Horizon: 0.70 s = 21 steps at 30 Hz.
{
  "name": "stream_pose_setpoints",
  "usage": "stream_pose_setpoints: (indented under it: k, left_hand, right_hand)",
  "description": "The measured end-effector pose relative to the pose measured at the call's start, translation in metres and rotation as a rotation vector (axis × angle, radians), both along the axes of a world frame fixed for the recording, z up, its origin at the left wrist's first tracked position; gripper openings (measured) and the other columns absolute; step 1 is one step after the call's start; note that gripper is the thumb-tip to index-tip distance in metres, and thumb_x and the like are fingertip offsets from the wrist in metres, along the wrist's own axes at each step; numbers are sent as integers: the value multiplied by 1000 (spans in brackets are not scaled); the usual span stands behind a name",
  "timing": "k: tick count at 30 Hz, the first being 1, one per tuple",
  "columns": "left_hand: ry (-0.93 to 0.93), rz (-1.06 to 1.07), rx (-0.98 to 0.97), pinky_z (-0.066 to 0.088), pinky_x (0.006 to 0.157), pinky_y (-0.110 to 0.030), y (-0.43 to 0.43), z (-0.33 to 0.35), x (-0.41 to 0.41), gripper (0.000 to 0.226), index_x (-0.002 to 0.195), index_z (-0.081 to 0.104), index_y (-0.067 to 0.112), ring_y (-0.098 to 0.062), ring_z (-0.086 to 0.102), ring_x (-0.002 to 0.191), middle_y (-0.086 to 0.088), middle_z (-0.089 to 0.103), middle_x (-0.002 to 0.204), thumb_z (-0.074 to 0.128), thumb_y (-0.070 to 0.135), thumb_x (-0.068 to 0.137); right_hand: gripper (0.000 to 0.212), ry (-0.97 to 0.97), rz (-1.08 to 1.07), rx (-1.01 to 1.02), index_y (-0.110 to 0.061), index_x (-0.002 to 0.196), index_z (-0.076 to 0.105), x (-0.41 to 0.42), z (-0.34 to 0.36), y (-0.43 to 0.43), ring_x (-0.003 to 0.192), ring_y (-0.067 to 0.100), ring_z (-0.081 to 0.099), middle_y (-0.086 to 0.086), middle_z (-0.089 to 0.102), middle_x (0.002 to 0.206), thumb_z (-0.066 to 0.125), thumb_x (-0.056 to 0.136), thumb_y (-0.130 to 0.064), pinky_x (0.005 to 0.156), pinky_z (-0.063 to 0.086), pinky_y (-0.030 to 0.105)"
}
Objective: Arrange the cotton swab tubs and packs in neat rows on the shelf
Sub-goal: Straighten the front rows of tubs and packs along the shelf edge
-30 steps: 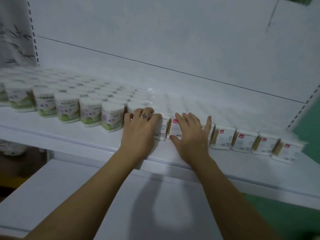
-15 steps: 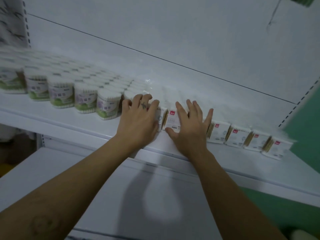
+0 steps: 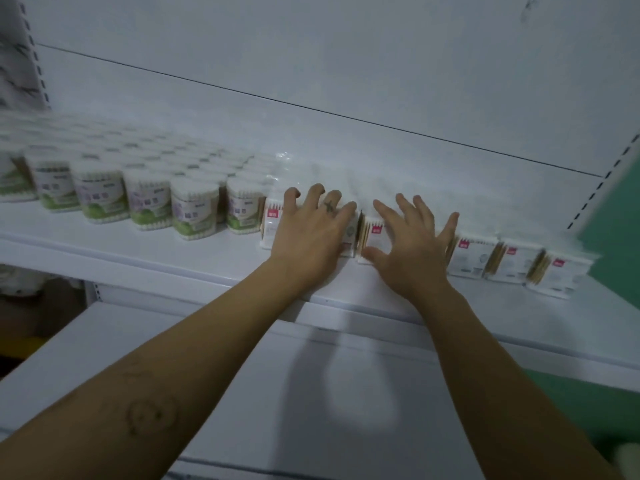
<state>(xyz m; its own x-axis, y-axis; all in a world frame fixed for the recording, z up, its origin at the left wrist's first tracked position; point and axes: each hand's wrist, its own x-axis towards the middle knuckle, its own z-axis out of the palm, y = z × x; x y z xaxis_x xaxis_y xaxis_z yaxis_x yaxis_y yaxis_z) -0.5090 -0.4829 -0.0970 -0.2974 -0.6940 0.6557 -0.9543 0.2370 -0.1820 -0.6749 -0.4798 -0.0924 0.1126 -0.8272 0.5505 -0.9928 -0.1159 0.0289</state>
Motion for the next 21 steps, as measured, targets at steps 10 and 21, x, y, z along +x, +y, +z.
stream_pose_setpoints:
  k: [10, 21]
  left_hand:
    - [-37, 4, 51, 17, 103, -50, -7, 5, -2, 43, 134, 44, 21, -29, 39, 127, -4, 50, 133, 53, 17, 92]
    - [-38, 109, 115, 13, 109, -51, 6, 15, -19, 63, 140, 32, 20, -29, 30, 136, -5, 39, 144, 62, 25, 85]
  right_hand:
    - [62, 156, 77, -31, -34, 147, 37, -17, 5, -9, 139, 15, 34, -7, 46, 147, 61, 91, -45, 113, -16, 55]
    - [54, 136, 184, 4, -35, 138, 46, -19, 23, -10, 130, 21, 37, -7, 57, 134, 65, 88, -42, 113, 0, 45]
